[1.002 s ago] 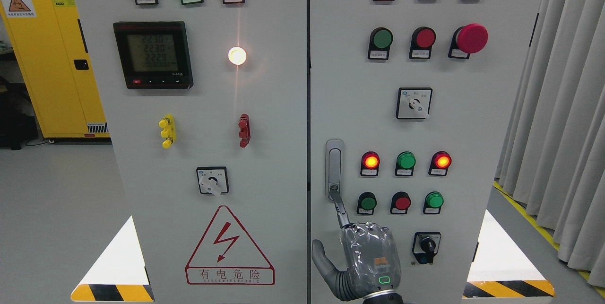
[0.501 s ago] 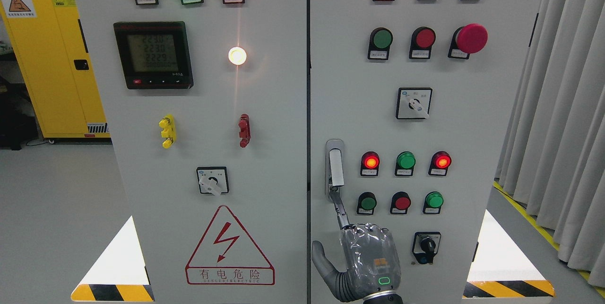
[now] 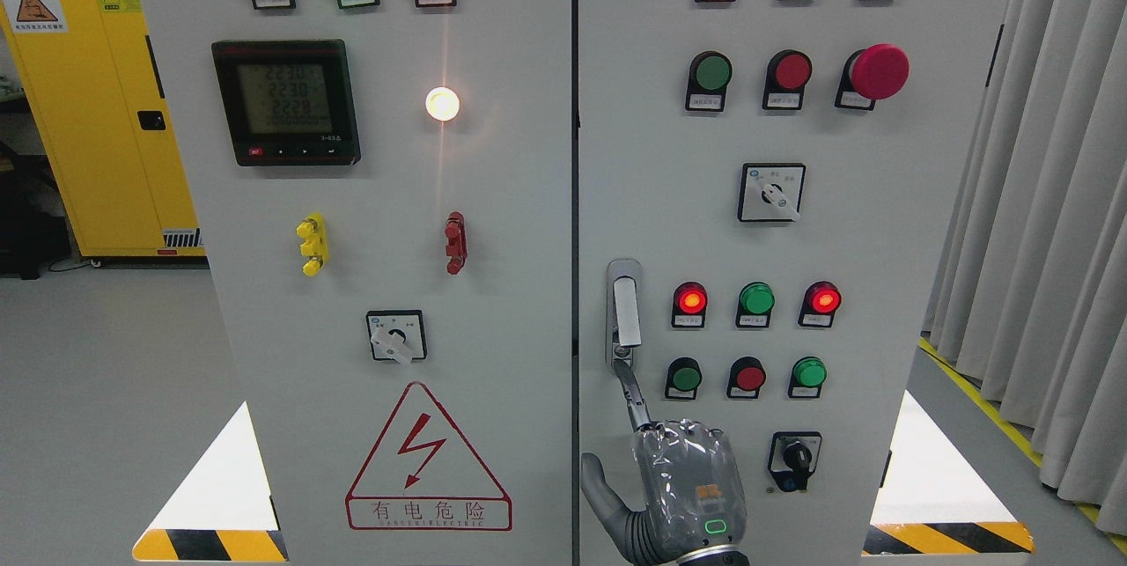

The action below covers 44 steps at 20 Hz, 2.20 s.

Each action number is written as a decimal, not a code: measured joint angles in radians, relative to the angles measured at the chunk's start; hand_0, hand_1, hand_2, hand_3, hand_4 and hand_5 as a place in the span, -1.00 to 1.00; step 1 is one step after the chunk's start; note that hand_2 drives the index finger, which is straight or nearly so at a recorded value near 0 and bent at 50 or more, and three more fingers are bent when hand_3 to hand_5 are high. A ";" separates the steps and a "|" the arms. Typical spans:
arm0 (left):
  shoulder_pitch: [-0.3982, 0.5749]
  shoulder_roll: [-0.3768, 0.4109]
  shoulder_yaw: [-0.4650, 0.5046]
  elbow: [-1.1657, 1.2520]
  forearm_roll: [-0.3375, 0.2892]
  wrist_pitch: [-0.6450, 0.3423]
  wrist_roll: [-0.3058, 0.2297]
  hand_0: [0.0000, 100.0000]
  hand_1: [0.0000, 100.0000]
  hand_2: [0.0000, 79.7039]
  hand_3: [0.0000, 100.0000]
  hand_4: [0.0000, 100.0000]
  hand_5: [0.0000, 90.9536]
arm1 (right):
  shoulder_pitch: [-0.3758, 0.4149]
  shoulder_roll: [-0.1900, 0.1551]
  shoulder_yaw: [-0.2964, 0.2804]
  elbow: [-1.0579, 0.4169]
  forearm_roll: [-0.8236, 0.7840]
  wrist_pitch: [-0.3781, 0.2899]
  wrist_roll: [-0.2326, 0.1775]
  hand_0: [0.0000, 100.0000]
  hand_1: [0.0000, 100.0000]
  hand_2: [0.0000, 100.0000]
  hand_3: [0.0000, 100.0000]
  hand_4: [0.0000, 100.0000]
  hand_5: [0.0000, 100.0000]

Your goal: Release door handle

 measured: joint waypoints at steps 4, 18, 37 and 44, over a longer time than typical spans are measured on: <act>0.000 0.000 0.000 0.000 0.000 0.000 0.000 -0.76 0.11 -1.00 -1.00 -1.00 -1.00 | 0.003 0.000 -0.001 -0.001 -0.001 0.000 0.001 0.11 -0.41 -0.92 1.00 1.00 1.00; 0.000 0.000 0.000 0.000 0.000 0.000 0.000 -0.76 0.11 -1.00 -1.00 -1.00 -1.00 | 0.006 0.000 -0.002 -0.019 -0.004 -0.003 -0.011 0.11 -0.41 -0.92 1.00 1.00 1.00; 0.000 0.000 0.000 0.000 0.000 0.000 0.000 -0.76 0.11 -1.00 -1.00 -1.00 -1.00 | 0.032 0.000 -0.004 -0.069 -0.008 -0.012 -0.046 0.68 -0.24 -0.41 0.21 0.35 0.22; 0.000 0.000 0.000 0.000 0.000 0.000 0.000 -0.76 0.11 -1.00 -1.00 -1.00 -1.00 | 0.039 -0.001 -0.009 -0.097 -0.009 -0.013 -0.049 0.49 -0.26 0.13 0.57 0.51 0.30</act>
